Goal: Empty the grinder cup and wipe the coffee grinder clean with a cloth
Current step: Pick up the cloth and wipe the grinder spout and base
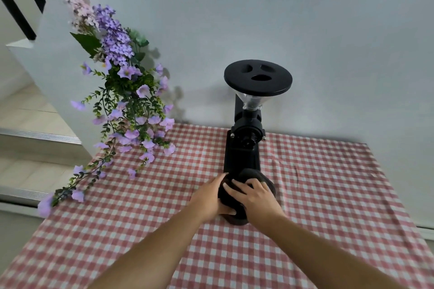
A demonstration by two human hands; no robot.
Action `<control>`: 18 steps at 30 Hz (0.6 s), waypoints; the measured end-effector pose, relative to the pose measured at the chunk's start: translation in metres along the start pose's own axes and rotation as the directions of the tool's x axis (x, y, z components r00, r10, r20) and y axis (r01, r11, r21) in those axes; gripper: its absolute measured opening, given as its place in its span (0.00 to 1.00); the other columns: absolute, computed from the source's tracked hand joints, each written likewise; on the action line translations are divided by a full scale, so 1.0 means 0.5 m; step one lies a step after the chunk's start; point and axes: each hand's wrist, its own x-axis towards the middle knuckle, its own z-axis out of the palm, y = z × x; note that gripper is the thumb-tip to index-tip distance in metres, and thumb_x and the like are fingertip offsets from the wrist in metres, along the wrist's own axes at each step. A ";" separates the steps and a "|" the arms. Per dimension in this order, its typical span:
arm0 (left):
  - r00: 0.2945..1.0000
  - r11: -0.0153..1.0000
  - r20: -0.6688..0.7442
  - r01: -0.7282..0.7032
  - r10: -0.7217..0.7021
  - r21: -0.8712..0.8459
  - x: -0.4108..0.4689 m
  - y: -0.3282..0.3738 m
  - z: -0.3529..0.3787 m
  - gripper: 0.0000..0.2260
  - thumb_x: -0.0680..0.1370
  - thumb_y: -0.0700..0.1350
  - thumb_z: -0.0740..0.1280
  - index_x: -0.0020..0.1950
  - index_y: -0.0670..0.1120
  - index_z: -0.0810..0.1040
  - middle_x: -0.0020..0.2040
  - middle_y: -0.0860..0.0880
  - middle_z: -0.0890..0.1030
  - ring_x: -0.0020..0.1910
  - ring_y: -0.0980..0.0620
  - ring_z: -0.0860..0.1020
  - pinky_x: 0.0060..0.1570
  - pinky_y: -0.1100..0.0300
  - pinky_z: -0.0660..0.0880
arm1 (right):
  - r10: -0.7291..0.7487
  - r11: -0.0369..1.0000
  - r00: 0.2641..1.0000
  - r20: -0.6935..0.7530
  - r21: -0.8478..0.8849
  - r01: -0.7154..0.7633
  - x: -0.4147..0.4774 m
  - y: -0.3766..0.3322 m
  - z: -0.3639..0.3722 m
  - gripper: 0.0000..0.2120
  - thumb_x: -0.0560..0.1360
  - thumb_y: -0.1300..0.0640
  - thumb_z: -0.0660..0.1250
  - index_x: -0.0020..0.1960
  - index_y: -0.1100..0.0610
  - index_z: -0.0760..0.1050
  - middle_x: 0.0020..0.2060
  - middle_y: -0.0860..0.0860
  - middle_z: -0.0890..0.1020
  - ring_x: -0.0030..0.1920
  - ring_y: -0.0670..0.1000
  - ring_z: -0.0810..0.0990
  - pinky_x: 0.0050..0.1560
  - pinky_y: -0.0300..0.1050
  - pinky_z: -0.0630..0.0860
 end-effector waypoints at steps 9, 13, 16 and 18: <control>1.000 1.000 0.014 -0.015 0.015 0.025 -0.007 -0.006 0.004 0.50 0.68 0.53 0.77 0.77 0.65 0.45 0.75 0.53 0.66 0.71 0.50 0.69 0.65 0.47 0.71 | -0.042 0.960 0.998 -0.047 0.276 0.053 -0.008 0.056 -0.032 0.21 0.73 0.66 0.66 0.61 0.47 0.77 0.65 0.46 0.76 0.63 0.52 0.72 0.67 0.48 0.69; 0.999 0.996 0.043 -0.035 0.031 0.082 -0.003 -0.009 -0.001 0.50 0.68 0.54 0.77 0.77 0.65 0.45 0.75 0.53 0.67 0.71 0.50 0.69 0.66 0.50 0.71 | 0.259 0.705 0.957 0.130 0.652 -0.279 0.021 0.061 -0.083 0.27 0.73 0.72 0.53 0.51 0.44 0.81 0.58 0.48 0.79 0.54 0.48 0.78 0.51 0.39 0.78; 0.999 0.989 0.049 -0.015 0.008 0.149 0.000 -0.007 -0.004 0.50 0.65 0.56 0.79 0.78 0.60 0.49 0.71 0.54 0.71 0.68 0.50 0.72 0.64 0.51 0.73 | 0.349 0.675 0.937 0.030 0.685 -0.274 0.039 0.027 -0.071 0.24 0.75 0.70 0.53 0.61 0.49 0.77 0.59 0.49 0.78 0.57 0.49 0.76 0.53 0.37 0.74; 0.999 0.982 0.040 0.012 -0.020 0.191 0.002 -0.002 -0.004 0.50 0.66 0.56 0.79 0.77 0.61 0.48 0.70 0.56 0.73 0.65 0.51 0.74 0.62 0.51 0.74 | 0.260 0.833 0.961 -0.099 0.526 -0.171 0.031 -0.012 -0.041 0.22 0.75 0.67 0.58 0.65 0.52 0.74 0.60 0.49 0.79 0.59 0.53 0.75 0.60 0.43 0.73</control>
